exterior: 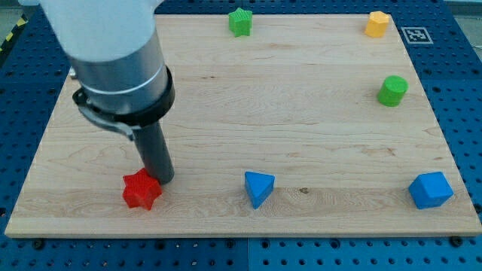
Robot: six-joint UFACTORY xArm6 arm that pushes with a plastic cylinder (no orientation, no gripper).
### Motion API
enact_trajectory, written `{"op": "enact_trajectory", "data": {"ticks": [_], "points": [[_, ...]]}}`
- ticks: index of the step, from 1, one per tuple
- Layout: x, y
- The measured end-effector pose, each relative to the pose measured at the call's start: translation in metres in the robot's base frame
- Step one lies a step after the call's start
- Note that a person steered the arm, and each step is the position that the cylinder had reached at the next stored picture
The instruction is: Move red star to bottom left side
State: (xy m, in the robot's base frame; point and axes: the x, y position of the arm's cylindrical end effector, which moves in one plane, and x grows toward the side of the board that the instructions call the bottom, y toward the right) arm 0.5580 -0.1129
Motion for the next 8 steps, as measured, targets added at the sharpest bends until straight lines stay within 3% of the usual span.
{"op": "enact_trajectory", "data": {"ticks": [4,7,8], "points": [[0.035,0.014],[0.036,-0.061],[0.037,-0.061]]}}
